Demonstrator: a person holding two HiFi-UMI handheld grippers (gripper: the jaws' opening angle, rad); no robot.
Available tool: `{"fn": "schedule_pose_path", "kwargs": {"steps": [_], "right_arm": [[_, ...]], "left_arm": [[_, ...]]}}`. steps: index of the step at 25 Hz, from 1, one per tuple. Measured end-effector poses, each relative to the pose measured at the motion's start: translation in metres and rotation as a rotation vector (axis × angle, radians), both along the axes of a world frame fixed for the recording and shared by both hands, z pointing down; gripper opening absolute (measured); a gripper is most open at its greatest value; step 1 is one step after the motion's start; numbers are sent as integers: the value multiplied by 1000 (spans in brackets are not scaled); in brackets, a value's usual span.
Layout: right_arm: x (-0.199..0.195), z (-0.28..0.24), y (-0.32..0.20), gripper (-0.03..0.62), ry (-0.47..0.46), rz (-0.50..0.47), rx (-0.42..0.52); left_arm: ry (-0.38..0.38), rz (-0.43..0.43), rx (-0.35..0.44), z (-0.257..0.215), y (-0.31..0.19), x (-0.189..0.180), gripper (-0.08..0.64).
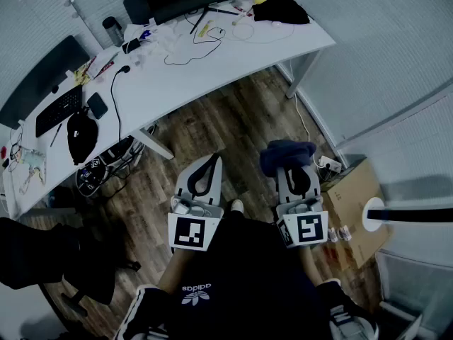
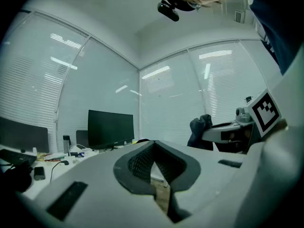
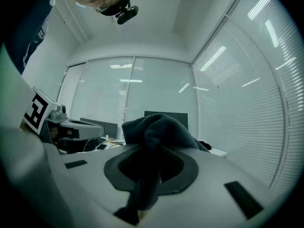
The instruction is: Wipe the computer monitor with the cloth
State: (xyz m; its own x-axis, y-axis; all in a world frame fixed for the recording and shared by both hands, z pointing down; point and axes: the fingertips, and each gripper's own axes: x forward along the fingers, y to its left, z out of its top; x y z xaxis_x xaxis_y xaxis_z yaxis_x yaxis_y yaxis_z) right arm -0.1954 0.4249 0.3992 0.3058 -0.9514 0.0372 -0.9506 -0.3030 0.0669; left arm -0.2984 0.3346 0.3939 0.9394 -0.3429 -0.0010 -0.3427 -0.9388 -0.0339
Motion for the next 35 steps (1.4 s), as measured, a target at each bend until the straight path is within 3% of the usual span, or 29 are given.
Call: {"fn": "schedule_pose_path", "kwargs": {"steps": [21,29,35], "right_arm": [[36,4,31,48,-31,-2,33],[59,14,15,48,-62,35,9],[97,18,-37,48,-66,59,-5]], "left_arm": [[-7,20,-39,7,19,33,5],[-26,29,-56,12,-13,55,5],[-24,44,-60,17,-72,93,5]]}}
